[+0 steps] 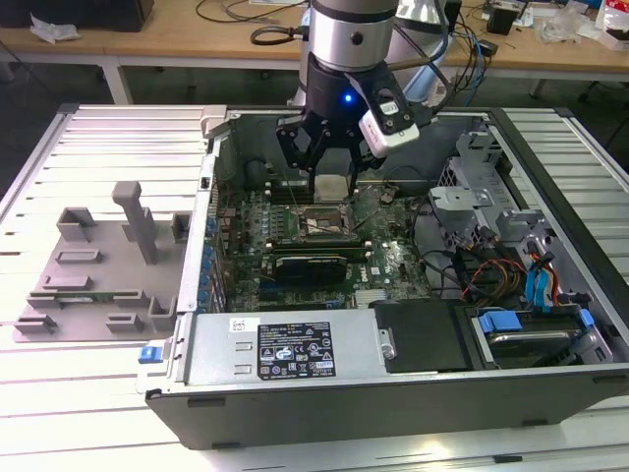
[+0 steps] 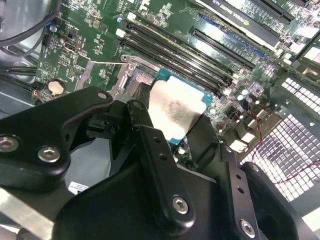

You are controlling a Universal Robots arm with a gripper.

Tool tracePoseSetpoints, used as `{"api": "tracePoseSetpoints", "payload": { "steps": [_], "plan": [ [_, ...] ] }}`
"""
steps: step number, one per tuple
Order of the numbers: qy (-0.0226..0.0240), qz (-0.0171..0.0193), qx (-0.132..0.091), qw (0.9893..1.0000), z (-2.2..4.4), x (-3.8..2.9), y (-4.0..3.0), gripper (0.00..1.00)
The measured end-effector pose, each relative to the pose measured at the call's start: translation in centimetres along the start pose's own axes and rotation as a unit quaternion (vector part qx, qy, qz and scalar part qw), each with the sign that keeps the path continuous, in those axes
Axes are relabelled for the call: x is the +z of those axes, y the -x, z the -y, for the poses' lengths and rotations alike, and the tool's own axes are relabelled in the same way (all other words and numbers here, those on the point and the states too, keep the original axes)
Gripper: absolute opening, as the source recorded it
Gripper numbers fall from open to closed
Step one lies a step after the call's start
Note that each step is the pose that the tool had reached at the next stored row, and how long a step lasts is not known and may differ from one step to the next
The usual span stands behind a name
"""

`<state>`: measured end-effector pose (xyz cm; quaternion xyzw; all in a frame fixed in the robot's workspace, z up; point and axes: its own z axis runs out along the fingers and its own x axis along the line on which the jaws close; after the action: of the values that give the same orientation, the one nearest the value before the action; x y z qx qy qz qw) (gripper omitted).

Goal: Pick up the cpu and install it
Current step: 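Pick up the cpu and move it towards the insertion slot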

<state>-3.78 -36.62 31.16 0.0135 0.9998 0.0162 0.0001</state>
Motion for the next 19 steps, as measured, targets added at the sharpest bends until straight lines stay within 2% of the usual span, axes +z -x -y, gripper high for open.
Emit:
{"api": "tracePoseSetpoints", "payload": {
  "steps": [4,8,13,16,19],
  "plan": [
    [0.0,0.0,0.0,1.0,0.02,0.45,-0.01,0.55],
    [0.0003,0.0001,0.0,1.0,0.02,0.59,-0.01,0.55],
    [0.0,0.0008,-0.006,1.0,-0.25,1.87,-0.01,0.55],
    [0.0001,0.0005,-0.014,0.9999,-0.73,2.28,-0.02,0.55],
    [0.0001,0.0002,-0.023,0.9997,-1.28,3.04,0.23,0.55]
  ]
}}
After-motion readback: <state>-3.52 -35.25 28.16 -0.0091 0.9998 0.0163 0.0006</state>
